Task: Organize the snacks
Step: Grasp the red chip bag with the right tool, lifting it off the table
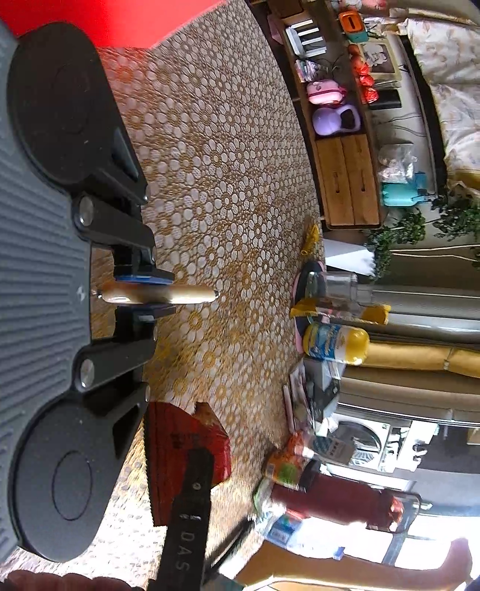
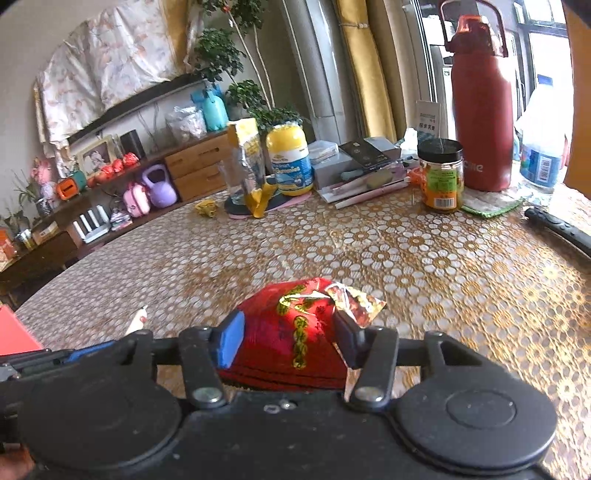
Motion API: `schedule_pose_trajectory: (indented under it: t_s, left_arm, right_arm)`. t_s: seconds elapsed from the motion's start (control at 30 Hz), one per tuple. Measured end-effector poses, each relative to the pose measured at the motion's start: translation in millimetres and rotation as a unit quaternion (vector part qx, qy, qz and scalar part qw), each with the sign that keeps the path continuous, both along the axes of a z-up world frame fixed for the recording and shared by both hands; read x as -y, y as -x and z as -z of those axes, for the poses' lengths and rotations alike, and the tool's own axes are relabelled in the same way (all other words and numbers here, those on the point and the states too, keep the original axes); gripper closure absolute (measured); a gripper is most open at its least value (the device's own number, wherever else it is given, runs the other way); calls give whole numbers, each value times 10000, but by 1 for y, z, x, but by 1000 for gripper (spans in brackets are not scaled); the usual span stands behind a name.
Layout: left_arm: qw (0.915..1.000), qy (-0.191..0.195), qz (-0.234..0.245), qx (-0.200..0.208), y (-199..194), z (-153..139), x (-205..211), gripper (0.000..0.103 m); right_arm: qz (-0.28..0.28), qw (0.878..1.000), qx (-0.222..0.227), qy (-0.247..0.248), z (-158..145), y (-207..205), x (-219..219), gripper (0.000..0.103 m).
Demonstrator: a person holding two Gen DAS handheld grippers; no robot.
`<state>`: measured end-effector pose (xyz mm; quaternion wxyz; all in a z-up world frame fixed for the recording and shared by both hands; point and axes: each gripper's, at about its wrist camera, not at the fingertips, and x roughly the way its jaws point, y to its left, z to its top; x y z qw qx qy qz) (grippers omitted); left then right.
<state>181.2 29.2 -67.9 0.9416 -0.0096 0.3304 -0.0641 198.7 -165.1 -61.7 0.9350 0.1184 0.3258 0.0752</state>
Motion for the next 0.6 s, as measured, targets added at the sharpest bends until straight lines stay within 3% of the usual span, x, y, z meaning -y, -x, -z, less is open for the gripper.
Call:
schedule_pose_trajectory:
  t_s: [0.6]
  left_arm:
    - [9986,59,-60,513,126,-32,1,93]
  right_arm:
    - [-552,9975,440,-37,-24,111,-1,52]
